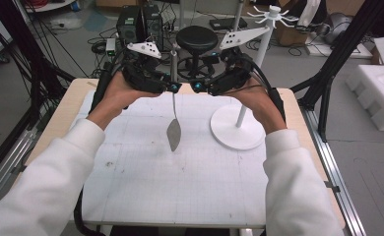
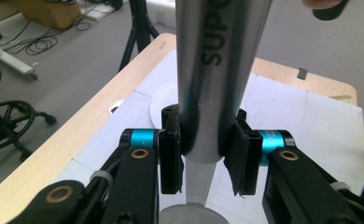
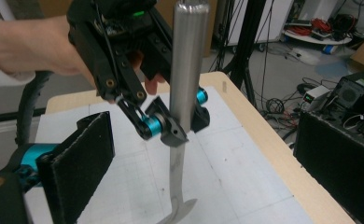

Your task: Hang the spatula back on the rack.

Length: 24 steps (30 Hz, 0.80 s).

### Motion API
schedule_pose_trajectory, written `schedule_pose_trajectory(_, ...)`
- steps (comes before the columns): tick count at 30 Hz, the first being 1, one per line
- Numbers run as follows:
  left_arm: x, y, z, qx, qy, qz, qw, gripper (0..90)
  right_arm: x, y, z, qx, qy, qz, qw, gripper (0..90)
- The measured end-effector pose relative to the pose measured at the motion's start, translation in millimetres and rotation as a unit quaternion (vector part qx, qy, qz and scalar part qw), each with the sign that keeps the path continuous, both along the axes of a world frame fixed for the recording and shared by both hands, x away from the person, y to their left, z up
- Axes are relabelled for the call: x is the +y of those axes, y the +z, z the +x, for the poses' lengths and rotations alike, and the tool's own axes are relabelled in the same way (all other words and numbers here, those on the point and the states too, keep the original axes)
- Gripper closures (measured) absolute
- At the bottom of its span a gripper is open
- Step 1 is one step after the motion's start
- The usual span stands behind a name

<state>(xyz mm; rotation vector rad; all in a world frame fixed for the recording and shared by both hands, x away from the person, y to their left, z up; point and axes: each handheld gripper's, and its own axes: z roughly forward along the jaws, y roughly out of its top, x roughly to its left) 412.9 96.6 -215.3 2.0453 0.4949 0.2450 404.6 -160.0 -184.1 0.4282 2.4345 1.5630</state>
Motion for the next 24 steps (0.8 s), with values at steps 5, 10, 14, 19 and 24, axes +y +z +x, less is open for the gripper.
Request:
schedule_pose_trajectory(5, -1.7, 0.7, 0.2, 0.000, 0.018, 0.002, 0.9998, 68.9, 7.0, -1.4, 2.8, 0.000, -0.007, 0.007, 1.0000, 8.5)
schedule_pose_trajectory(10, -1.7, 2.5, -0.1, -0.002, 0.023, -0.001, 0.9997, 68.9, 11.3, -0.5, 4.2, 0.005, -0.011, 0.018, 0.9998, 14.3)
schedule_pose_trajectory(14, -2.5, 4.3, -0.7, -0.004, 0.025, -0.002, 0.9997, 68.9, 17.8, 2.3, 5.0, 0.002, -0.012, 0.022, 0.9997, 15.0)
schedule_pose_trajectory(19, -4.1, 5.0, -1.8, -0.005, 0.024, -0.002, 0.9997, 68.9, 28.6, 4.5, 4.6, 0.001, -0.014, 0.026, 0.9996, 19.4)
schedule_pose_trajectory(24, -3.4, 5.8, -2.4, -0.009, 0.026, 0.001, 0.9996, 68.9, 32.3, 6.0, 4.6, 0.001, -0.015, 0.034, 0.9993, 25.2)
